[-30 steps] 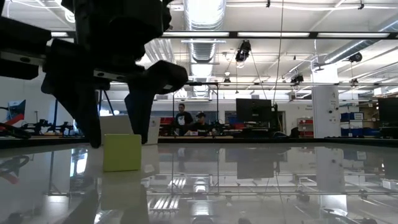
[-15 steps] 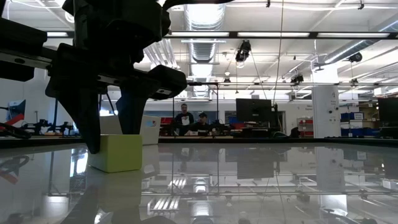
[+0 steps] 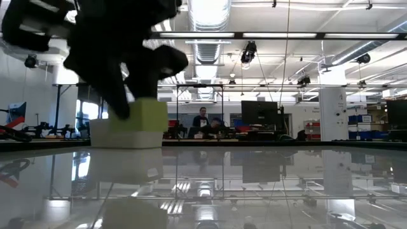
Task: Sort & place blocks by color
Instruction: Put the green block into the transparent bin
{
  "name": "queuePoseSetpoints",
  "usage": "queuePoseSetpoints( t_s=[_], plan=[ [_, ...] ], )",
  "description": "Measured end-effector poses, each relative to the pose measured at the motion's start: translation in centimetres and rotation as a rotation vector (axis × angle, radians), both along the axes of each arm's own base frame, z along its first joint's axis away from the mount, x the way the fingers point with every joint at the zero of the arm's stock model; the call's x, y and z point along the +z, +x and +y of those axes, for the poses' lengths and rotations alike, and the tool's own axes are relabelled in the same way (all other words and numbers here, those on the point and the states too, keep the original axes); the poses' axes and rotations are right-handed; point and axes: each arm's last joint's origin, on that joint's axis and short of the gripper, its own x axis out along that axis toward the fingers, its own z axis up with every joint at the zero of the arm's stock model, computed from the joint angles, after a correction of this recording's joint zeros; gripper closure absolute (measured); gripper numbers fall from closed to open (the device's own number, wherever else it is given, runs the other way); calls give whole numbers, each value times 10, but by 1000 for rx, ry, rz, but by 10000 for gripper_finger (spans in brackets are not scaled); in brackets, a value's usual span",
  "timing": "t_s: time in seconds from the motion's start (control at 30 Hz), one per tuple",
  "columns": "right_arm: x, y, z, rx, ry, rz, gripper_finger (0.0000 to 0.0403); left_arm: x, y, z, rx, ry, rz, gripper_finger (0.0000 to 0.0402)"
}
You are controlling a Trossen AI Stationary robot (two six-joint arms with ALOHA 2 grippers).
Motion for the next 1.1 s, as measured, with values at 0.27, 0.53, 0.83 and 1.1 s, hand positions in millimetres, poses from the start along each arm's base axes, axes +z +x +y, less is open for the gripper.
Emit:
queuePoseSetpoints(
  t_s=[0.27,0.53,0.83,1.1],
  plan=[
    [1,7,-9,-45,-133,-74,202,47,-17,8,197,-106,-82,283],
    [2,24,-30,-41,-251,-76,202,101,-59,19,542,-355,-49,283],
    [2,38,-52,-49,-344,-64,202,134,-122,7,1004,-827,421,283],
    [2,41,-57,-33,-383,-60,202,125,-169,-23,1242,-683,918,274]
  ],
)
